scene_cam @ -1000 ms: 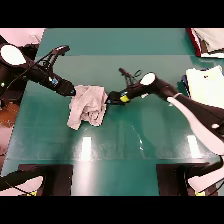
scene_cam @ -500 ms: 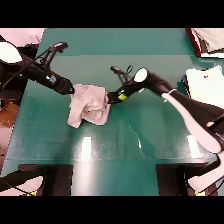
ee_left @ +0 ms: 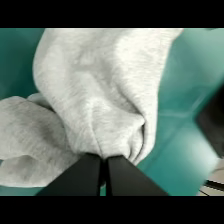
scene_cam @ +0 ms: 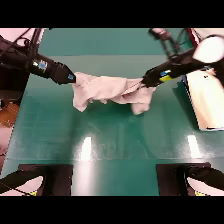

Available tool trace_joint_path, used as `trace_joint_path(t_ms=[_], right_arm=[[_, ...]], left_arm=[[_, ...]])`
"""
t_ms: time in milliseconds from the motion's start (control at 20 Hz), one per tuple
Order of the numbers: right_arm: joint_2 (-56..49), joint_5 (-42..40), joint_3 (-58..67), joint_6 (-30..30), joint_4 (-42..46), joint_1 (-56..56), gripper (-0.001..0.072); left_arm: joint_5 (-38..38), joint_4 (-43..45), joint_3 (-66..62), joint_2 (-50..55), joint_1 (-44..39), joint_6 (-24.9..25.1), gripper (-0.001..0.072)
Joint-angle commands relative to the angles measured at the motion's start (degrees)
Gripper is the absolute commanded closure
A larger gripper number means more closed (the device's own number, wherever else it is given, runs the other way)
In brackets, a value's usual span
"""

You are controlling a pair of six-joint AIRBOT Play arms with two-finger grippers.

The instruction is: Fold the shirts.

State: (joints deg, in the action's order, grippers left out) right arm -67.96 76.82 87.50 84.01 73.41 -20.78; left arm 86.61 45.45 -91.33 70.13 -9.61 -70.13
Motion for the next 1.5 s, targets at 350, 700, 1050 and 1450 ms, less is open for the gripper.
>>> trace_joint_path(t_ms=[350,700,1050,1450], right_arm=[[13.90,7.06,-0.46,9.62,1.64,0.87,0.0701],[-3.21,-1.01,-8.26,9.99,1.55,0.83,0.0701],[-10.51,-3.39,-8.15,9.81,1.62,1.03,0.0700],[-8.44,-2.80,-4.96,9.49,1.55,4.57,0.0700]], left_arm=[[4.20,0.66,-2.82,-3.72,0.00,0.68,0.0685],[-16.24,14.88,15.45,8.15,0.02,0.66,0.0685],[-17.64,17.03,8.35,17.29,0.13,-0.94,0.0087],[-11.06,14.86,19.28,10.38,0.11,0.04,0.0086]])
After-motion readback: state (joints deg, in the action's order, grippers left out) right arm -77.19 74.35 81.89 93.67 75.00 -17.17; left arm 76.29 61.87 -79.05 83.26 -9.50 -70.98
